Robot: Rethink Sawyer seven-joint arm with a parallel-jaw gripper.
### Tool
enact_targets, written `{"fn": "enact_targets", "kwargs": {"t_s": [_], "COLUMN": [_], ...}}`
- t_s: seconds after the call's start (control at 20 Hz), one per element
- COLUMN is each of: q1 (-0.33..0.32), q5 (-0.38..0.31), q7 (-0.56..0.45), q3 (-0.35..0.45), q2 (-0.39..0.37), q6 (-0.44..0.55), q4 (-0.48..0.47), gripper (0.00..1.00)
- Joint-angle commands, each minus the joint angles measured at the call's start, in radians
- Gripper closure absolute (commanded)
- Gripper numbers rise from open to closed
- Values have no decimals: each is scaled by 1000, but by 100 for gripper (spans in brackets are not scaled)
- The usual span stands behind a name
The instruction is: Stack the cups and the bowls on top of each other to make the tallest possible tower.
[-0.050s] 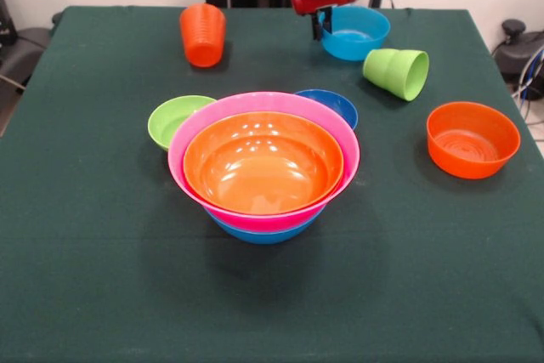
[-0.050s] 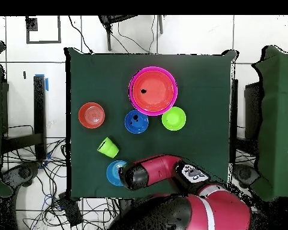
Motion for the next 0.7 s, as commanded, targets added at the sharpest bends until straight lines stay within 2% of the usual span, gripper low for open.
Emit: {"fn": "enact_targets", "kwargs": {"t_s": [0.05, 0.7], "q1": [32, 39], "q5": [-47, -50], "q7": [14, 18], "q3": [49, 42], "q2": [-9, -14], "q6": [-40, -50], "q4": [-95, -93], "gripper": [100, 100]}}
